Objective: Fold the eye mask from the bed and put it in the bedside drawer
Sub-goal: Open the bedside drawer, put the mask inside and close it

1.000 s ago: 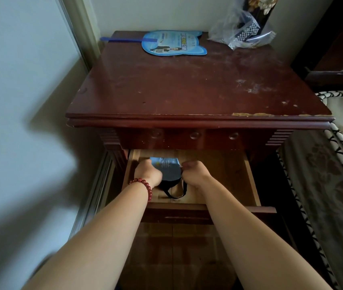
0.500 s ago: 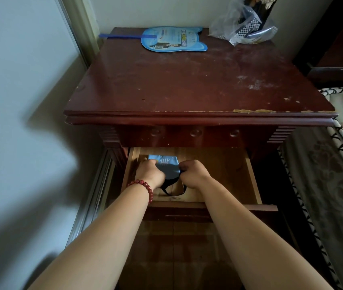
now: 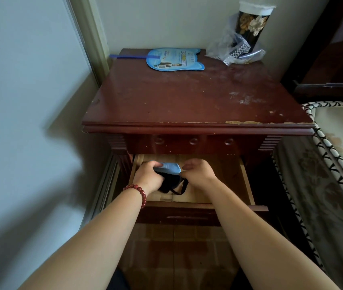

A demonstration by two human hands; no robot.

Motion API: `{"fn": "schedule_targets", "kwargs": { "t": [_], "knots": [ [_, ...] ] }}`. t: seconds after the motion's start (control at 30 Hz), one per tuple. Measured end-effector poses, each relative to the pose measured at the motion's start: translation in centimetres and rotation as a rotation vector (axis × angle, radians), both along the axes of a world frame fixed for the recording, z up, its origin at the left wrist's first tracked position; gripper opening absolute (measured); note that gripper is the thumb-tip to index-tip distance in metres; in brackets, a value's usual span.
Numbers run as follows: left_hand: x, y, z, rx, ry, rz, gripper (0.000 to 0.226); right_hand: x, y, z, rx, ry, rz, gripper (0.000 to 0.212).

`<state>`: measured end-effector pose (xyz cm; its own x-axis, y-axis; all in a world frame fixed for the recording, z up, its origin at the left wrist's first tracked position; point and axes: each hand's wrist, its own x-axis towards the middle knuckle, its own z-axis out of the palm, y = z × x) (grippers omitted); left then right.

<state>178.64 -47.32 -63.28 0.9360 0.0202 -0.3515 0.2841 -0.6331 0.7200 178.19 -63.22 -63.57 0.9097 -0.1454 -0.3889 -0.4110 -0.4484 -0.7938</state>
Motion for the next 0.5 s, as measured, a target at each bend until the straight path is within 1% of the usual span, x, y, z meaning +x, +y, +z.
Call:
{"fn": "schedule_targets", "kwargs": {
  "t": [0.1,0.2,0.27,0.33,0.37,0.5],
  "knots": [
    [-0.3,0.2,0.5,-0.012,-0.019,0.0,0.047,-0.4,0.3,0.6,-0.01,-0.013,0.036,0.044],
    [-0.3,-0.1,0.7,0.059,-0.006,-0.075,0.049,-0.7,0.8,0.8,-0.108,0.002,0.184,0.042],
    [-0.3,-0.4,0.5,0.126,0.068,-0.141,0.045,-0.9,1.3,0.5,-0.163,0.057,0.287,0.039],
    [-0.3,-0.7,-0.1,0.165,0.163,-0.216,0.038,-1.0,1.7,0.2,-0.16,0.13,0.346,0.039],
    [-0.3,-0.8,-0.4,0.167,0.195,-0.241,0.035,-1.0,2.0,0.0,-0.151,0.162,0.359,0.041],
    [0.0,-0.9,-1.5,0.173,0.253,-0.282,0.038,-0.4,2.6,-1.0,-0.189,0.149,0.315,0.046]
  ]
}}
